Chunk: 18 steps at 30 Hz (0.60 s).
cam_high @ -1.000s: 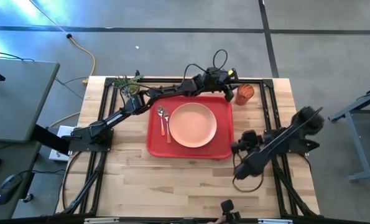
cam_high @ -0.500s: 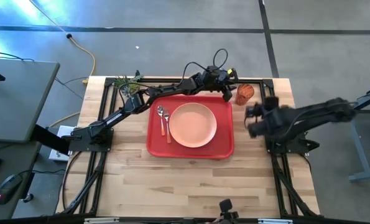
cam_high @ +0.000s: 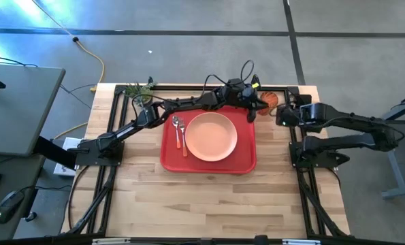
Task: Pick and place plate/cup/fork/spoon on tray
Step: Put the brown cup on the red serving tray
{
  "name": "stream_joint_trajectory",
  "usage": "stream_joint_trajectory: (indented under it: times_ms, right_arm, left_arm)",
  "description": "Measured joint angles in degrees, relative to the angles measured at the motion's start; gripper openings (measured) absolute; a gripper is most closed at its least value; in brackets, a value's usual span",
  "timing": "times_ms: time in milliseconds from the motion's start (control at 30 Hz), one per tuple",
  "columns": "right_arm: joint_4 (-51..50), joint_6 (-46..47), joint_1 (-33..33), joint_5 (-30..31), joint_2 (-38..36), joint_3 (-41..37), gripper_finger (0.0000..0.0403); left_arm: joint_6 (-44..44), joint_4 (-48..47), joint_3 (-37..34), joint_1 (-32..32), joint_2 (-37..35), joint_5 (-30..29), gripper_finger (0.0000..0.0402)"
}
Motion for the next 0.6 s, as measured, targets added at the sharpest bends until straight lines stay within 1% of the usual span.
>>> stream_joint_trajectory:
  times_ms: [100, 200, 267, 300, 367, 400, 467, 533, 600]
  right_arm:
    - [5.97, -8.94, -5.79, -3.19, 0.61, 0.00, 0.0162]
    - [11.90, -18.12, -11.57, -5.37, 1.59, 0.00, 0.0162]
    - [15.59, -24.02, -15.46, -6.93, 2.14, 0.00, 0.0162]
    - [17.22, -26.85, -17.29, -8.17, 2.38, 0.00, 0.0162]
    - [19.90, -32.10, -20.88, -10.84, 2.75, 0.00, 0.0162]
    - [21.26, -34.36, -22.65, -12.18, 3.00, 0.00, 0.0162]
    - [23.80, -38.61, -25.98, -15.09, 3.49, 0.00, 0.0162]
    - [26.26, -42.19, -28.70, -18.13, 4.25, 0.00, 0.0162]
    - [28.09, -44.83, -30.93, -20.27, 5.31, 0.00, 0.0162]
  left_arm:
    - [-2.76, -1.06, -0.18, 0.13, 0.00, 4.34, 0.0014]
    - [-6.47, 1.85, -2.50, 1.24, -0.12, 8.44, 0.0002]
    - [-9.37, 3.87, -6.04, 2.40, -1.67, 10.50, 0.0002]
    - [-9.96, 6.01, -8.56, 3.00, -3.01, 10.52, 0.0001]
    - [-10.33, 9.41, -15.36, 4.25, -7.41, 10.55, 0.0001]
    - [-10.33, 11.84, -19.39, 4.71, -9.92, 10.13, 0.0001]
    - [-9.83, 18.42, -28.70, 5.21, -15.34, 6.96, 0.0000]
    - [-7.65, 25.22, -37.88, 4.85, -20.34, 2.51, 0.0000]
    - [-3.62, 30.48, -45.63, 3.88, -24.57, -2.75, 0.0000]
